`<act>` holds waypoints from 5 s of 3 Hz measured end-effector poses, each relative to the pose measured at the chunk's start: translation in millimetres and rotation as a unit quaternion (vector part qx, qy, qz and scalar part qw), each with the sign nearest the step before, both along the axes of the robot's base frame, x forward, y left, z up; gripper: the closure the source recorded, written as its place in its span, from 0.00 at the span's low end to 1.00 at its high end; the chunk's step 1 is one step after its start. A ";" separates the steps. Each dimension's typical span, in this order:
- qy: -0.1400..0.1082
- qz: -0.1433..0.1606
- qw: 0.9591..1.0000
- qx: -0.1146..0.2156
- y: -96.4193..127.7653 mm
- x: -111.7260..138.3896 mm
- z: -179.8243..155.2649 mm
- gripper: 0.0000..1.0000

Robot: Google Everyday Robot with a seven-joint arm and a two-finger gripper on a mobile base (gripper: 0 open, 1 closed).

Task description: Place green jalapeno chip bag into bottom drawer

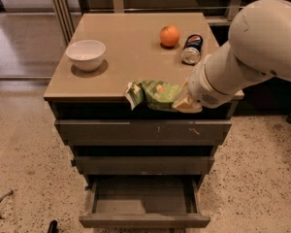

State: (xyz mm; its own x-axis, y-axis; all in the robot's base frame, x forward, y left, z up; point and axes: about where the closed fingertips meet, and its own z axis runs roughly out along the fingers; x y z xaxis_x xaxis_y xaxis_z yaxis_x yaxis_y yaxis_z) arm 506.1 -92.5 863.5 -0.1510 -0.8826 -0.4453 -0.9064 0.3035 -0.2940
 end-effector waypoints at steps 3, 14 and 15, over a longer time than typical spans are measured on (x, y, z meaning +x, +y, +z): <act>0.128 0.014 0.992 0.005 -1.1 -83.6 -158.6 1.00; 0.111 0.047 0.992 0.037 -24.2 -1.4 -504.5 1.00; 0.107 0.053 0.991 0.061 -25.8 0.8 -546.8 1.00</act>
Offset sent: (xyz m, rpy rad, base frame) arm -0.0995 -0.0069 -0.1866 0.0064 0.3135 0.0224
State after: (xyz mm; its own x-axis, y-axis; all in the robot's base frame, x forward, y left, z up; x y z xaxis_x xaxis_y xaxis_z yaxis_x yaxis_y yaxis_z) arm 506.9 -118.3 316.6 -0.1627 -0.8402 -0.5174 -0.9727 0.2246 -0.0589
